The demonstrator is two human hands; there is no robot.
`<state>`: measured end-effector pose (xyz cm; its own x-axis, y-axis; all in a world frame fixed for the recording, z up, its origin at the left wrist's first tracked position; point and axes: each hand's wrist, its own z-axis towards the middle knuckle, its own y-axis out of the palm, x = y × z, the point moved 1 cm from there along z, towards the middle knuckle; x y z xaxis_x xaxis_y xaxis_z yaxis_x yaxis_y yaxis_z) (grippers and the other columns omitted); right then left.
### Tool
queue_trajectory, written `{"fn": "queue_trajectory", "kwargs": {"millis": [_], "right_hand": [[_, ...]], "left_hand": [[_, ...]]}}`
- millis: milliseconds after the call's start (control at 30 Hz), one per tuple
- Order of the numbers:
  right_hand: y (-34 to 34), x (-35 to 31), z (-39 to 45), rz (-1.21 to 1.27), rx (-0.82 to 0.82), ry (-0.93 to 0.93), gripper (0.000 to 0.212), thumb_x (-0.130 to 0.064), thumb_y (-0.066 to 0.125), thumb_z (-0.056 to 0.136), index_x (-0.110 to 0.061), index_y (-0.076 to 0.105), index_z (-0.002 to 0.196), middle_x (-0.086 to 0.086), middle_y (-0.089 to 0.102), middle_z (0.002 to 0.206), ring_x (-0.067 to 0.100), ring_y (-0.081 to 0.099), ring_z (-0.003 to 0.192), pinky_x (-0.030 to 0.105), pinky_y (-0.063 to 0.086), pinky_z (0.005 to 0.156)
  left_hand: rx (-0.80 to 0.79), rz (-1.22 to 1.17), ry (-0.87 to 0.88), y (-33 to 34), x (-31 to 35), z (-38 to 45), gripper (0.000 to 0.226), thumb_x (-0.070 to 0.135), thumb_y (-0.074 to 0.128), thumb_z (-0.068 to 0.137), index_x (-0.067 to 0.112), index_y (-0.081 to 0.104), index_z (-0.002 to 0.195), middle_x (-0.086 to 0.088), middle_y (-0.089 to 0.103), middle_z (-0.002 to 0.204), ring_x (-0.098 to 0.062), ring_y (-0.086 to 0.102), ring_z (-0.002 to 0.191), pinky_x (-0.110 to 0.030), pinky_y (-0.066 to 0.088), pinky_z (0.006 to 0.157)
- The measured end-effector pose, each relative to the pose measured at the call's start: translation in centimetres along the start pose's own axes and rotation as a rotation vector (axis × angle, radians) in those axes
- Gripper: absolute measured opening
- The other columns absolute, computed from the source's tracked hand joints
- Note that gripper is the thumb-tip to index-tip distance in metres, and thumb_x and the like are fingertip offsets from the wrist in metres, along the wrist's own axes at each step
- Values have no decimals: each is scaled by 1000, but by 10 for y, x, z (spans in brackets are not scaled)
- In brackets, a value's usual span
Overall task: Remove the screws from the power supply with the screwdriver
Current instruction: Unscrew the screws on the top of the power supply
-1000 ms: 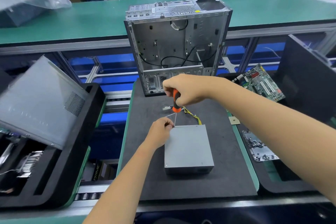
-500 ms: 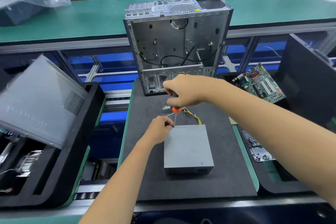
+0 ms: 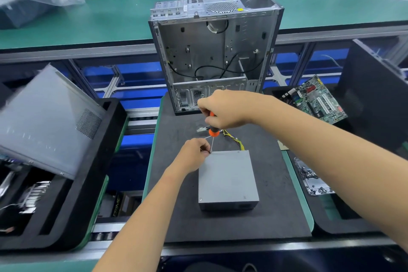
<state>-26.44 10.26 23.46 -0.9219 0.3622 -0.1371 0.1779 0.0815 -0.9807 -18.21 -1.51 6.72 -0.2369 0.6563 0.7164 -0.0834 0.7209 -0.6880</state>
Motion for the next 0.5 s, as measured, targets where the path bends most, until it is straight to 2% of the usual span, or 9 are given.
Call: {"fn": "queue_trajectory", "kwargs": {"millis": [167,367,500], "right_hand": [[1,4,0,82,54,3,7,-15,53,83,-19,50,87,-11,48,72,24,53,81,33,43,61],[2,10,-2,154,78,75,7,-16,56,81,-17,53,87,-10,53,73,24,54,81,35,46,65],[3,12,-3,185,104,101,10,-16,56,81,-15,55,91,-7,52,72,23,52,76,31,38,59]], "left_hand": [[23,-25,-18,1,-3,-2,20,2,60,83,18,65,73,6,65,75,-5,55,71,-3,39,60],[31,-41,-21,3,-6,-3,18,7,62,85,21,64,74,8,63,73,-6,54,70,-14,38,62],[69,-64,-39,8,-7,-3,21,7,61,87,24,62,74,13,61,72,-5,54,71,-15,38,64]]}}
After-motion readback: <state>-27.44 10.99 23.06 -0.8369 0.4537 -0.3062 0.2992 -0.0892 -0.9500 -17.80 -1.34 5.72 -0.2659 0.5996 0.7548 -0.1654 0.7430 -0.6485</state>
